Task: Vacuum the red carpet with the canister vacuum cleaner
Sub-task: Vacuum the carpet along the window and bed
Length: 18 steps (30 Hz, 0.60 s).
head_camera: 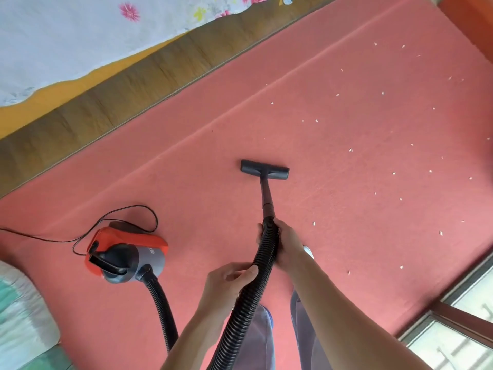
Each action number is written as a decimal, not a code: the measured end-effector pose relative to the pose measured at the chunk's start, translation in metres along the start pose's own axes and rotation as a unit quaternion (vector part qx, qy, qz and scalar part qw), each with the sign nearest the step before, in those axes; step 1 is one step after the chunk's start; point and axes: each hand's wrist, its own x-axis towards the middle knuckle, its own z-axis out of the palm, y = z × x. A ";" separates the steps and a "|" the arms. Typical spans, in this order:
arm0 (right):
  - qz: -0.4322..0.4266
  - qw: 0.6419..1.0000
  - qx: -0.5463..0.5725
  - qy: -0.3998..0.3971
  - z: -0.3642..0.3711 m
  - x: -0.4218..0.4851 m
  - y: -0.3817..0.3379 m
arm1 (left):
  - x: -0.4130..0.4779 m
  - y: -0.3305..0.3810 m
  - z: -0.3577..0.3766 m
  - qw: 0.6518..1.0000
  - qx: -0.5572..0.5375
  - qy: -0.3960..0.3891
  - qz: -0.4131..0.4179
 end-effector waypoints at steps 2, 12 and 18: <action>0.001 1.000 0.003 -0.005 -0.004 0.002 -0.001 | -0.001 0.000 -0.001 1.000 0.008 -0.008 -0.009; 0.024 0.999 0.029 0.008 -0.011 -0.036 0.034 | -0.039 0.002 -0.037 0.998 0.045 -0.032 -0.029; -0.019 0.998 -0.052 0.023 0.018 -0.016 0.018 | -0.017 0.003 -0.027 1.000 0.015 0.019 -0.016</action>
